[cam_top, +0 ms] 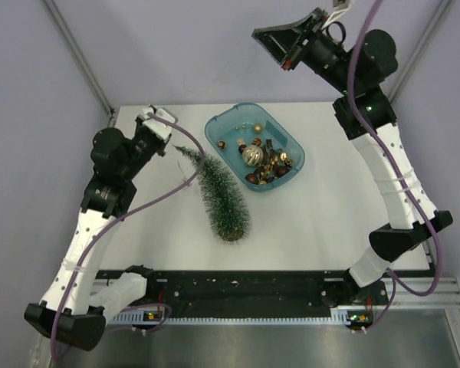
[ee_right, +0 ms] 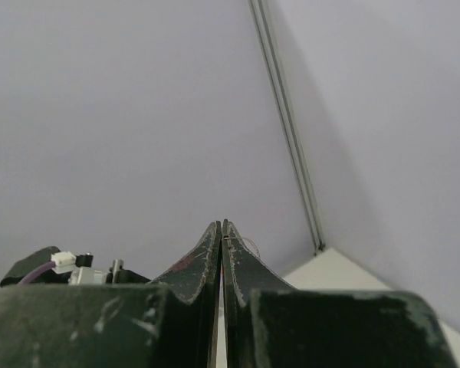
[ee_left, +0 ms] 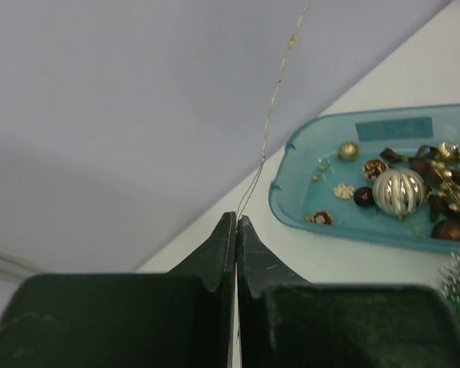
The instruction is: Decorate the small christmas tree
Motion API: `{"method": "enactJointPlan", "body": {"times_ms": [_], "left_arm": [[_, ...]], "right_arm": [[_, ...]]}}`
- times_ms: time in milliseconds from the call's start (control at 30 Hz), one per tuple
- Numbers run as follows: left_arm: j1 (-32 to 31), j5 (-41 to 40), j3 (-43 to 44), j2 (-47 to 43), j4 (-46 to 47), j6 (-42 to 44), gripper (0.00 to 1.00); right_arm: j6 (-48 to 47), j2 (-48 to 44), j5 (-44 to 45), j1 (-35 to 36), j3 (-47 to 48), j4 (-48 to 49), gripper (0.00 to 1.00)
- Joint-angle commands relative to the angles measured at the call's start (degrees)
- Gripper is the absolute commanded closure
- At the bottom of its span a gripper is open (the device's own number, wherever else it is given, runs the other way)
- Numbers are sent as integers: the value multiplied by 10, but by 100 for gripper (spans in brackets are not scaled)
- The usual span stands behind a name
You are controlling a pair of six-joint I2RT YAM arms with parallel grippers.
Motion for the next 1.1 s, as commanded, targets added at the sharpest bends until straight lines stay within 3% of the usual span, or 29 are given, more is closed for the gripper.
{"method": "enactJointPlan", "body": {"times_ms": [0, 267, 367, 500, 667, 1067], "left_arm": [[5, -45, -94, -54, 33, -32, 100], [10, -69, -174, -81, 24, -73, 100], [10, -72, -193, -88, 25, -86, 90], [12, -88, -209, -93, 34, -113, 33], [30, -112, -208, -95, 52, -147, 13], [85, -116, -199, -143, 1, -172, 9]], "right_arm": [[11, 10, -35, -12, -64, 1, 100], [11, 12, -32, -19, -159, 24, 100], [11, 17, -31, -25, -171, 26, 100], [8, 22, -26, -33, -179, 25, 100], [5, 22, -20, -40, -191, 25, 100], [-26, -28, -1, -45, -252, 5, 100]]}}
